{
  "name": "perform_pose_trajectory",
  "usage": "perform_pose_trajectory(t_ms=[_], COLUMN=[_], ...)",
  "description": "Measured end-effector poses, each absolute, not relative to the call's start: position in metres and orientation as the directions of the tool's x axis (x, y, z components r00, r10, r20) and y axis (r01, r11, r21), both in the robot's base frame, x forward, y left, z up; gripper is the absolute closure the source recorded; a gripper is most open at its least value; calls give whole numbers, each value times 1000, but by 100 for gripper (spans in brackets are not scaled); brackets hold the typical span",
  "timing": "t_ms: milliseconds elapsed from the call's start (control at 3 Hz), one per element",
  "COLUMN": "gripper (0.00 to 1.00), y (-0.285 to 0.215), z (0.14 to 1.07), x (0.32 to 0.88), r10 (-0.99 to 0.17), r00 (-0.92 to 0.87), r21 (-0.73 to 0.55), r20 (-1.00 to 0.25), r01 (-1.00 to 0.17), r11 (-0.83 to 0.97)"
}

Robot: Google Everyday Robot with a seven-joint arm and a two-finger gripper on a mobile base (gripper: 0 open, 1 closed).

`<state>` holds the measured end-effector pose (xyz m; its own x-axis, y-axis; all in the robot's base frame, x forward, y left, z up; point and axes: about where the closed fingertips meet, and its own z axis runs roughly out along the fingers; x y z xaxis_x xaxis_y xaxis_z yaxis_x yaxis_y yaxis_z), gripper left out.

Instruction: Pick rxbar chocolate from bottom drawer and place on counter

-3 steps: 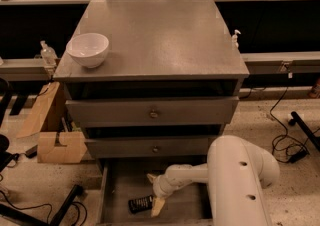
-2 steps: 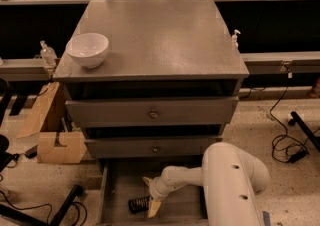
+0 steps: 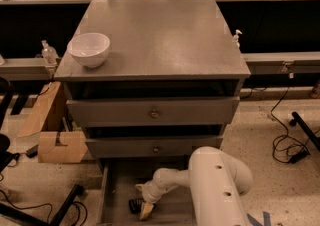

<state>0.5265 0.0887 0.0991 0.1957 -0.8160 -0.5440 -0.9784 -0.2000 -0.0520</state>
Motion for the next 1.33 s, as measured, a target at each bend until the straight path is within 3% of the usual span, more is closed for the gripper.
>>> perform_pose_trajectory(t_ms=[667,1000,1333], gripper=[66,95,100], y=[97,97,97], z=[98,107,107], x=[523,523,523], r10=[-819,-819,-819], r00=[204,204,204], r21=[-35,-35,-35], r20=[-536,-536,-536], r01=[-975,-975,-975], r11=[-220,-220,-220])
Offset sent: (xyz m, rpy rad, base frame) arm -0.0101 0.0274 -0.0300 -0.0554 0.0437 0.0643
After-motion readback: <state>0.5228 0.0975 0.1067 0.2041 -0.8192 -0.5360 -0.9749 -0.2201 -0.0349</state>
